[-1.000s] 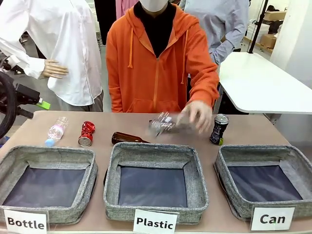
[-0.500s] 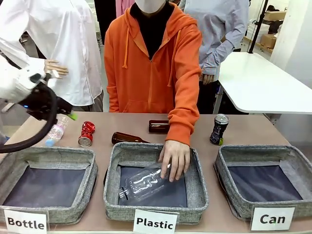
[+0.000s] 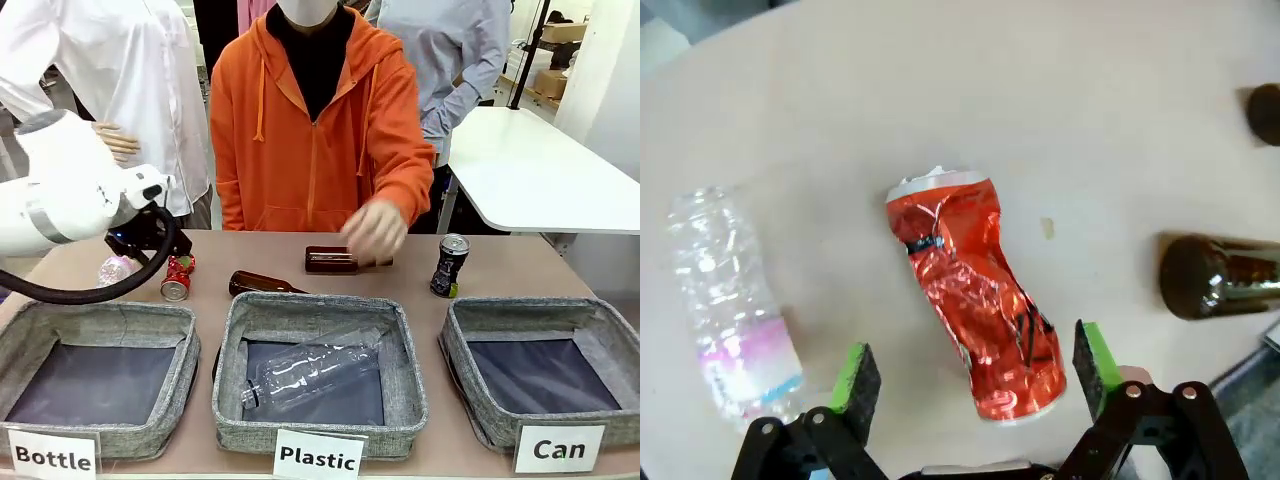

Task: Sort the can waste into the basket.
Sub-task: Pick up the can waste from the table and place it in the right Fabric basket.

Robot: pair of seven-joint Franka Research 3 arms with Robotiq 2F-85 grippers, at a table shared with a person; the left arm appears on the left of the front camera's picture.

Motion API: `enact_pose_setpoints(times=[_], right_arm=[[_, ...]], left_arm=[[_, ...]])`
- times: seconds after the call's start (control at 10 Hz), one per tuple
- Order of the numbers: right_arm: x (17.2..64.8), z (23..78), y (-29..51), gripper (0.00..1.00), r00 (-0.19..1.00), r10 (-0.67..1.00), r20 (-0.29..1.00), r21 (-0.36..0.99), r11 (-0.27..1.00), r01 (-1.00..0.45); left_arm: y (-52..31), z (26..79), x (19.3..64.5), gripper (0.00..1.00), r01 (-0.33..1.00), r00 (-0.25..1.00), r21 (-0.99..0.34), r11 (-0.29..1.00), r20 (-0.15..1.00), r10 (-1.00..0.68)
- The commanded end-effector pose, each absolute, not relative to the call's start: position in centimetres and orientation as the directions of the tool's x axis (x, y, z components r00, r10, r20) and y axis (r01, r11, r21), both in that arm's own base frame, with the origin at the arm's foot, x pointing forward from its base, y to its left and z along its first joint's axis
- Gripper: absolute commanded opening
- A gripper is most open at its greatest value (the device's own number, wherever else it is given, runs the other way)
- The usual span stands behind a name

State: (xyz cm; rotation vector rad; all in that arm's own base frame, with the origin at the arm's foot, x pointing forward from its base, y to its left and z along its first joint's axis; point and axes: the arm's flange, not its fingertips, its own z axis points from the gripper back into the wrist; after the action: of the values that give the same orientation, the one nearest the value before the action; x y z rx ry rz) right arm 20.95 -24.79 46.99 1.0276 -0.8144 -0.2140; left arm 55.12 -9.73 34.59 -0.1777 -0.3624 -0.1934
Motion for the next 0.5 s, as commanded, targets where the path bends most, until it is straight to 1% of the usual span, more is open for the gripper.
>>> enact_pose_setpoints(times=[0.0,0.4], right_arm=[[21.2,47.3,-25.1,1.0,0.678,-0.513,0.526,0.816,0.529,-0.233],[21.2,47.3,-25.1,1.0,0.678,-0.513,0.526,0.816,0.529,-0.233]], left_arm=[[-11.4,34.0,56.9,1.0,0.187,0.933,-0.1,0.977,0.329,-0.145],[-12.2,31.7,58.0,1.0,0.158,0.951,-0.071,0.985,0.281,-0.132]])
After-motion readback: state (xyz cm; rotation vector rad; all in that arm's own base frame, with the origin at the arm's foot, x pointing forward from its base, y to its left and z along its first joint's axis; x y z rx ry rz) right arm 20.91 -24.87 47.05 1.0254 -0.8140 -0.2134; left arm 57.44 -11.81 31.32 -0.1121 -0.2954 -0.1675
